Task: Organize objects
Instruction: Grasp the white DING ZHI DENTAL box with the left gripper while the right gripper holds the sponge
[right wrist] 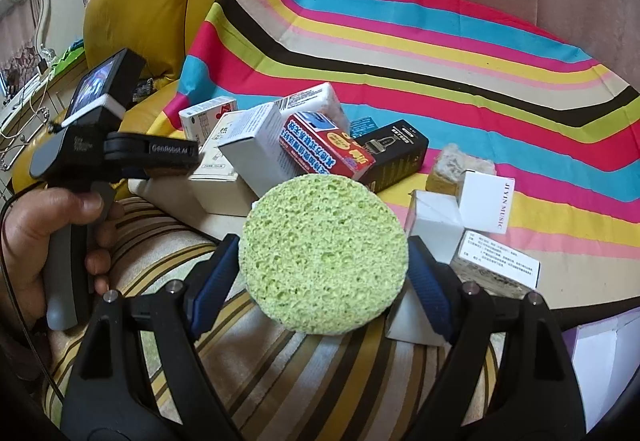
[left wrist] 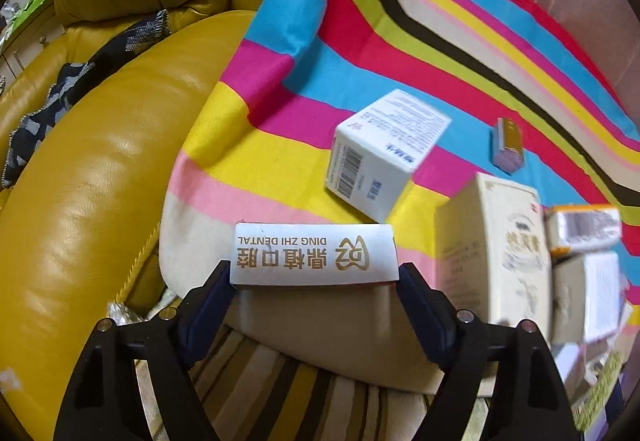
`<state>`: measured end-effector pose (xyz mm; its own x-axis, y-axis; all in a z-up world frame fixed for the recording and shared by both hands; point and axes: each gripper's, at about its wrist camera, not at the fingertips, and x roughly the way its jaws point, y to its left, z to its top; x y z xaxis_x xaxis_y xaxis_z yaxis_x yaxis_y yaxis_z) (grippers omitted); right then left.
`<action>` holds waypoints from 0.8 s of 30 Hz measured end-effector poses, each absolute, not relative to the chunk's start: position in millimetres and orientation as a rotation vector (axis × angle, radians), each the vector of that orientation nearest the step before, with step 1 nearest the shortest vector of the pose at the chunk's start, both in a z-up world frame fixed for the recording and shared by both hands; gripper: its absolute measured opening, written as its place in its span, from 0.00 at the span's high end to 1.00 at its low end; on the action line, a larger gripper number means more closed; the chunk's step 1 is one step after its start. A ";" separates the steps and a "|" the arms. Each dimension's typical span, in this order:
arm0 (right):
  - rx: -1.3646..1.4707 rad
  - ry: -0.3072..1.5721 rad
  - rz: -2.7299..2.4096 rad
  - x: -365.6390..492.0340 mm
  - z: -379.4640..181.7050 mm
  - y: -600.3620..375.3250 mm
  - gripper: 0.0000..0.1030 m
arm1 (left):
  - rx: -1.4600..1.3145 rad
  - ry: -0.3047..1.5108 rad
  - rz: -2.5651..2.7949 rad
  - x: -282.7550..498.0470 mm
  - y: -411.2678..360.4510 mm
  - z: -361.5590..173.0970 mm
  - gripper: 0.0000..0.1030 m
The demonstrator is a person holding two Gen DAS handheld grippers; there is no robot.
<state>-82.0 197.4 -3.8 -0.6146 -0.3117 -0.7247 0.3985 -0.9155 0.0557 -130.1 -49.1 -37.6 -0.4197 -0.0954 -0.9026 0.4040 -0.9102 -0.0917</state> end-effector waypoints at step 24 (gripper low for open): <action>1.120 0.039 -2.605 -62.9 11.6 240.8 0.18 | 1.298 0.247 -2.730 -50.1 35.3 30.9 0.20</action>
